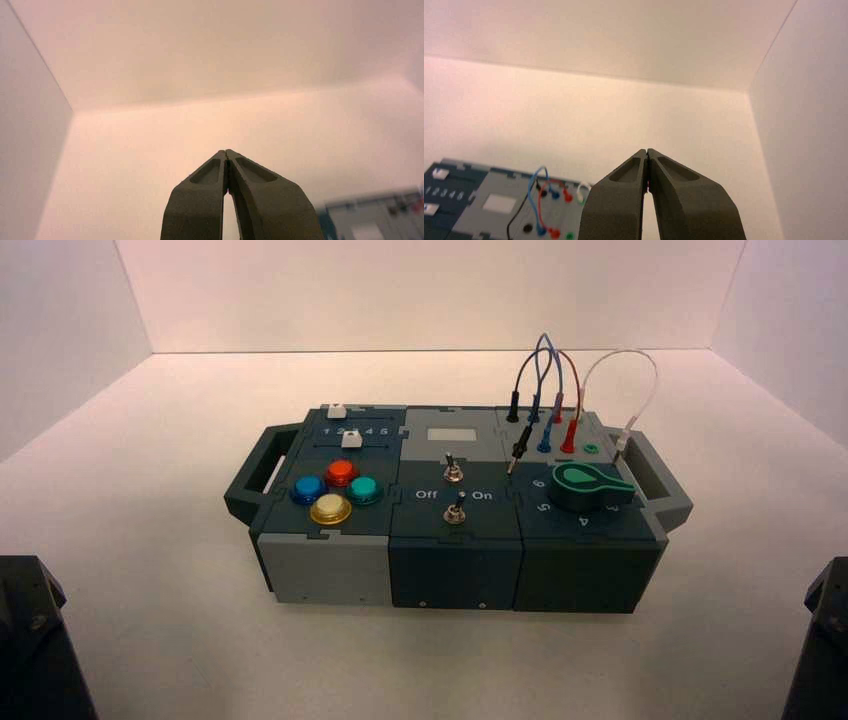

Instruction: Insert the black wire.

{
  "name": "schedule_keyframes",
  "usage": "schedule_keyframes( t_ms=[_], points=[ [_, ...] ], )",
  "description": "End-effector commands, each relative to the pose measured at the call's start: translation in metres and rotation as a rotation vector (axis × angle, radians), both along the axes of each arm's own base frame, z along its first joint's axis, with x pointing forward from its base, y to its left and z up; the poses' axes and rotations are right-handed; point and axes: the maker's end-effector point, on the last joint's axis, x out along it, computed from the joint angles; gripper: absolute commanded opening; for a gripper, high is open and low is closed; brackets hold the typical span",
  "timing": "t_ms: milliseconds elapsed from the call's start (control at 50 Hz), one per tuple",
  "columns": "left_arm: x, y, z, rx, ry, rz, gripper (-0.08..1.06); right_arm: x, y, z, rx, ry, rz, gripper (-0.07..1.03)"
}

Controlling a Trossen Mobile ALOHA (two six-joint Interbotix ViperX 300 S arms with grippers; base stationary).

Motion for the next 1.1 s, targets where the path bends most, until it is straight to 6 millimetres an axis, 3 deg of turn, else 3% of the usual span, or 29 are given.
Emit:
schedule_keyframes(
  t_ms=[20, 260, 520, 700, 820, 960, 1100],
  points=[
    [-0.004, -0.018, -0.006, 0.015, 0.091, -0.074, -0.03, 0.005, 0.003, -0.001, 0.010, 0.045, -0.008, -0.02],
    [-0.029, -0.057, -0.035, 0.066, 0.255, -0.249, -0.03, 0.001, 0.017, -0.022, 0.085, 0.207, -0.008, -0.02],
    [-0.041, -0.078, -0.058, 0.098, 0.348, -0.334, -0.03, -0.027, 0.068, -0.052, 0.213, 0.461, 0.118, -0.01],
    [-0.041, -0.085, -0.071, 0.119, 0.393, -0.357, -0.03, -0.044, 0.099, -0.058, 0.303, 0.562, 0.200, 0.28],
    [-0.041, -0.089, -0.077, 0.127, 0.412, -0.367, -0.03, -0.050, 0.108, -0.058, 0.367, 0.603, 0.205, 0.32],
    [-0.041, -0.094, -0.083, 0.132, 0.425, -0.380, -0.03, -0.056, 0.113, -0.063, 0.413, 0.636, 0.211, 0.46],
    [-0.041, -0.098, -0.088, 0.137, 0.432, -0.391, -0.03, -0.057, 0.117, -0.073, 0.450, 0.654, 0.201, 0.46]
  ],
)
